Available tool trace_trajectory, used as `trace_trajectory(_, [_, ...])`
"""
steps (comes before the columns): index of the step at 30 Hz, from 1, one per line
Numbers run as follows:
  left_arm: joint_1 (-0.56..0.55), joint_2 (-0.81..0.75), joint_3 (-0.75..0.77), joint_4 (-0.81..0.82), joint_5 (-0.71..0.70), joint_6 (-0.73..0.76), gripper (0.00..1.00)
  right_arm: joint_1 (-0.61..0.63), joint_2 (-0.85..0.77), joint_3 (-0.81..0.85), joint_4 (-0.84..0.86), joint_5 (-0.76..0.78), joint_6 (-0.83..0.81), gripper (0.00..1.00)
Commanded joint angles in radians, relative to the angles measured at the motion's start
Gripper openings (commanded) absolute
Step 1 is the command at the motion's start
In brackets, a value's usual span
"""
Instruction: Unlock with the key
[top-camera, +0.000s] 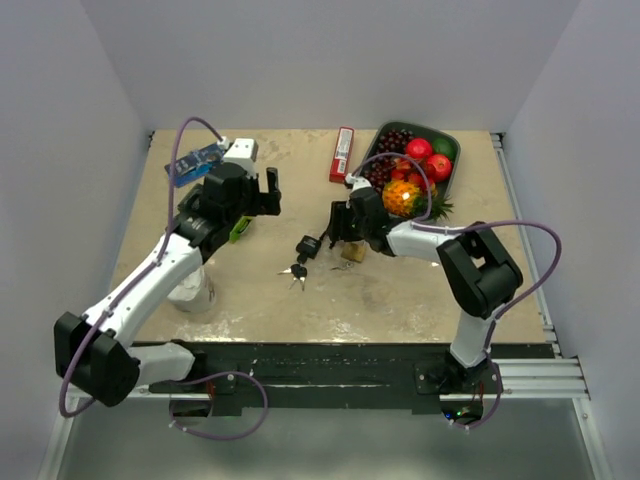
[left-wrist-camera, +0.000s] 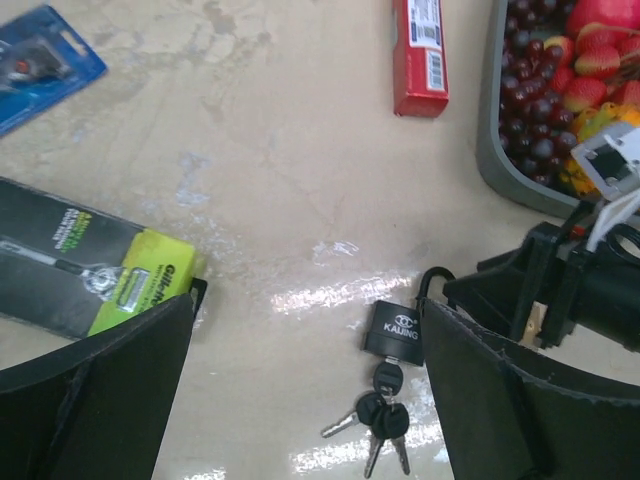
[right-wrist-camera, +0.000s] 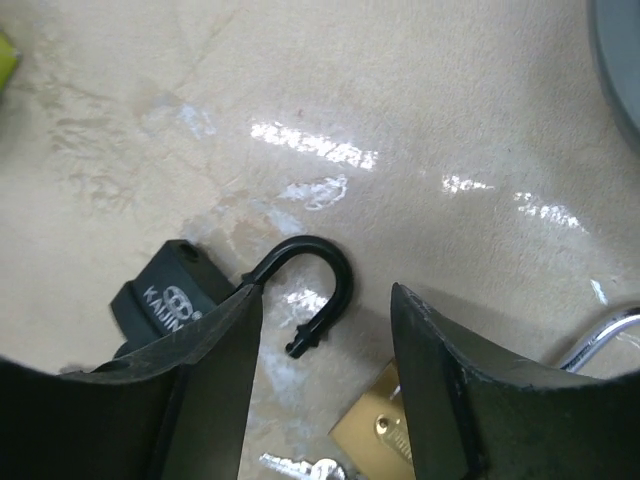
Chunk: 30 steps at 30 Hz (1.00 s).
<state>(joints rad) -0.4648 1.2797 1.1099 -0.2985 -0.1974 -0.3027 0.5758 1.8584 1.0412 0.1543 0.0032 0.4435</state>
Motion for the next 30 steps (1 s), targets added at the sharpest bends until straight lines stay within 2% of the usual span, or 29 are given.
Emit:
trace_trajectory(1, [0.032,-0.131,-0.085,0.093,-0.120,0.028,1.00,-0.005,-0.140,-0.039,0.036,-0.061,-0.028,0.59])
trace_trajectory(4, [0.072,-0.212,-0.160,0.111,-0.200,0.034,1.00,-0.022,-0.218,-0.093,0.080,-0.116,-0.034,0.59])
trace_trajectory(8, [0.179,-0.276,-0.200,0.116,-0.070,0.036,1.00,-0.070,-0.323,-0.182,0.143,-0.169,-0.031,0.59])
trace_trajectory(12, [0.195,-0.304,-0.232,0.134,-0.036,0.080,1.00,-0.119,-0.453,-0.237,0.145,-0.155,-0.046,0.59])
trace_trajectory(23, [0.193,-0.430,-0.295,0.196,-0.042,0.155,0.99,-0.129,-0.911,-0.316,-0.044,0.081,-0.130,0.60])
trace_trajectory(30, [0.193,-0.500,-0.321,0.236,-0.027,0.134,0.99,-0.131,-1.025,-0.333,-0.105,0.158,-0.150,0.61])
